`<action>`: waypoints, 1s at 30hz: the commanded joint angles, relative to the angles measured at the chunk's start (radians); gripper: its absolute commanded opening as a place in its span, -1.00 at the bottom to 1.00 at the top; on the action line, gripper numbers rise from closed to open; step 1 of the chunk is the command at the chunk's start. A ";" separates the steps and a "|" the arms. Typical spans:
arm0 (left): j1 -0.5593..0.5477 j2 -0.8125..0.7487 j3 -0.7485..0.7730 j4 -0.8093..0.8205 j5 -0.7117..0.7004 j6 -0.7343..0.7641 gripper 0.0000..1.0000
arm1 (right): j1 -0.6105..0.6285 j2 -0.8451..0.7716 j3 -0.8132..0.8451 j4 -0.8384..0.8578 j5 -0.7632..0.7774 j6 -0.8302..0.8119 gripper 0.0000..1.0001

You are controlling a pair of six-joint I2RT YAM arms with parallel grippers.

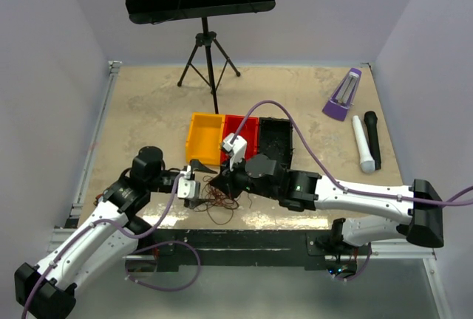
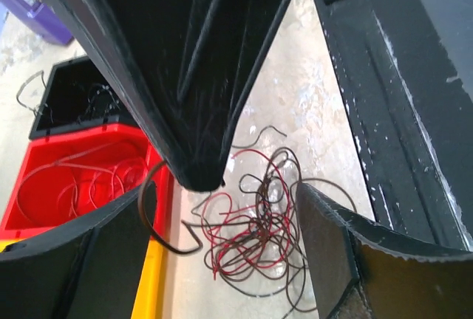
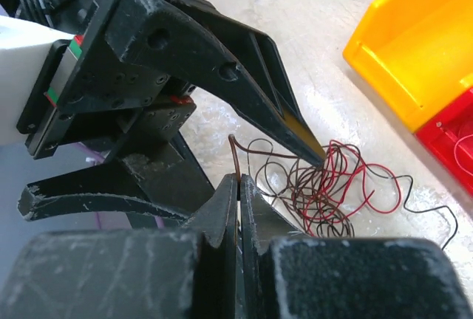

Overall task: Untangle the cables
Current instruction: Untie the cable.

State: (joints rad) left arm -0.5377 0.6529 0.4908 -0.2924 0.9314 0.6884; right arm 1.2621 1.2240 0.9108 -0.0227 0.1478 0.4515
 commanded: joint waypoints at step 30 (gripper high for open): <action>0.002 -0.004 0.080 0.360 0.095 -0.417 0.44 | 0.000 -0.178 0.183 -0.022 -0.070 -0.027 -1.00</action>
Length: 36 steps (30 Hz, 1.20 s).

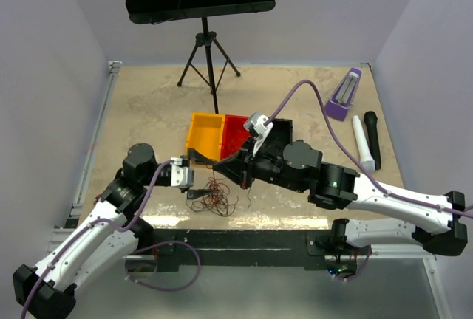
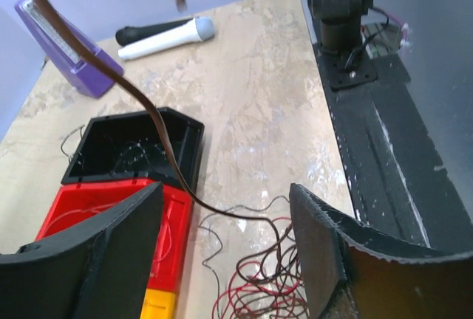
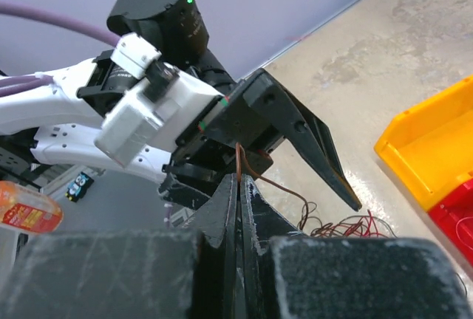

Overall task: Untangle the cables
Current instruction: Untie the cable.

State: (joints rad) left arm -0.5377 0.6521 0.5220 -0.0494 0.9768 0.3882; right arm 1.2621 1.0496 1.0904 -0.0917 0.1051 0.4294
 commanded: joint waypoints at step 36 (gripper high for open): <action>0.002 0.037 0.308 0.063 -0.052 -0.279 -1.00 | 0.010 0.073 -0.265 0.527 0.179 -0.116 0.33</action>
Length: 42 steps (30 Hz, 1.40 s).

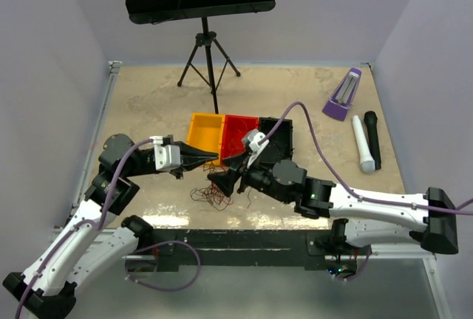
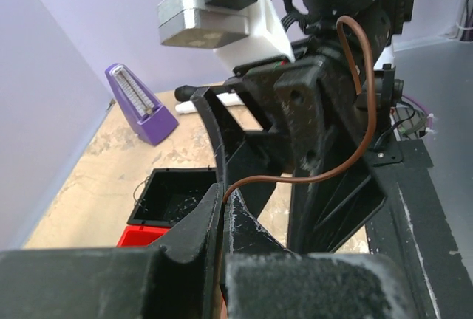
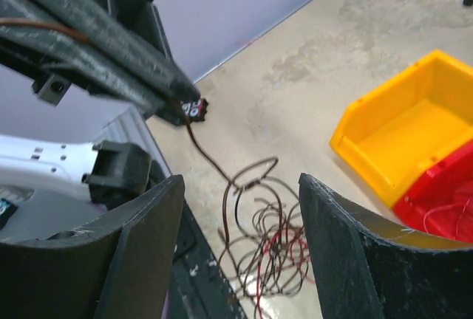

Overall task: Untangle the cables
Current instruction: Untie the cable.

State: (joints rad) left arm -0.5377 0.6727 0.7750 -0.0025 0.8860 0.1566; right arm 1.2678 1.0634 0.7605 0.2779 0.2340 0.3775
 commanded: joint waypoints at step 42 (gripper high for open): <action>0.004 0.123 0.728 0.093 -0.378 0.170 -1.00 | 0.005 0.500 -0.210 0.248 0.116 0.258 0.11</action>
State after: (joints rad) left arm -0.5377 0.7704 1.4300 0.0147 0.6369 0.2401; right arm 1.2697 1.5719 0.5579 0.5285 0.3035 0.5911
